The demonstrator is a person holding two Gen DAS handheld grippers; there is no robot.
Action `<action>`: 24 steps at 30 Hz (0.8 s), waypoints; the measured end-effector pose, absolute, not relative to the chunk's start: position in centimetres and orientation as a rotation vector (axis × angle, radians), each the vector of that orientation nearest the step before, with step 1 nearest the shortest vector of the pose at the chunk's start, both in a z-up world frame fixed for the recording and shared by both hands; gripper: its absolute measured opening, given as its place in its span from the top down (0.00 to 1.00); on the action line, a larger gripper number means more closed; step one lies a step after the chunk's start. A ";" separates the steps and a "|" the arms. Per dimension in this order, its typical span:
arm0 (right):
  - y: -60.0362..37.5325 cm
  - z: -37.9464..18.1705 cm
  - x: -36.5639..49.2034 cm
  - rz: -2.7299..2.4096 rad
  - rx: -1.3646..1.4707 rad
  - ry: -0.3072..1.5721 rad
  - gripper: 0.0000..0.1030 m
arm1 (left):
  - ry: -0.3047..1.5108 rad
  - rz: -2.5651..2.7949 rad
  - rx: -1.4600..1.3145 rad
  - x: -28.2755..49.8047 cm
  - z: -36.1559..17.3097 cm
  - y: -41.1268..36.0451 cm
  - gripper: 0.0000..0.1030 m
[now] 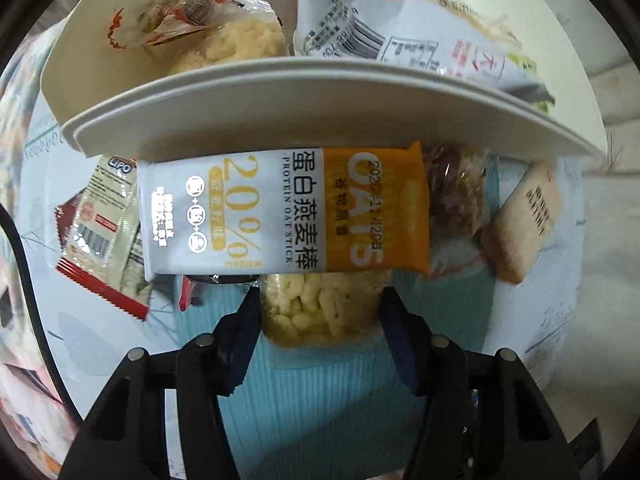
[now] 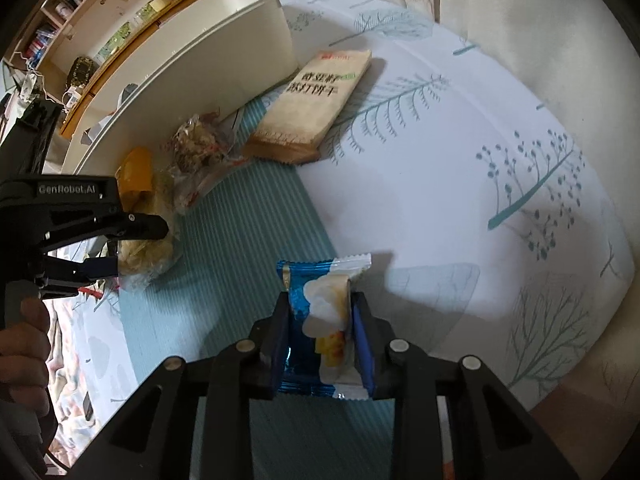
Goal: Organize snacks
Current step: 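Carry both held snacks over the white tray and open both tools to release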
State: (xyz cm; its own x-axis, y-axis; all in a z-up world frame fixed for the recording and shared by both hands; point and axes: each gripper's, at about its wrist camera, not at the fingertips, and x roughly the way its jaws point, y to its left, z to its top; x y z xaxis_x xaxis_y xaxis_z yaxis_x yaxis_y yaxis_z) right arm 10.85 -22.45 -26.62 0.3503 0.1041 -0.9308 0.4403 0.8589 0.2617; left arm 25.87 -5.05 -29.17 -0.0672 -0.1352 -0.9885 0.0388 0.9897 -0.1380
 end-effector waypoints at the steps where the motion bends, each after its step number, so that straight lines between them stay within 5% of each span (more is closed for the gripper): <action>1: -22.4 -26.6 10.8 -0.232 0.532 1.213 0.72 | 1.641 -0.141 -0.074 25.7 -29.2 -4.9 0.45; 24: -19.2 -21.8 11.2 -0.257 0.741 1.217 0.72 | 1.856 -0.399 0.115 20.0 -25.4 3.4 0.46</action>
State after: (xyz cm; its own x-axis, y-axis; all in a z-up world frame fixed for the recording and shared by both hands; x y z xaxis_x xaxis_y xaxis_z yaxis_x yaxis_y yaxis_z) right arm 11.16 -19.18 -21.85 0.3528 0.2013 -0.9138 0.5538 0.7423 0.3773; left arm 20.03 3.39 -25.43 -0.3200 -0.1204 -0.9397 0.2768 0.9367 -0.2143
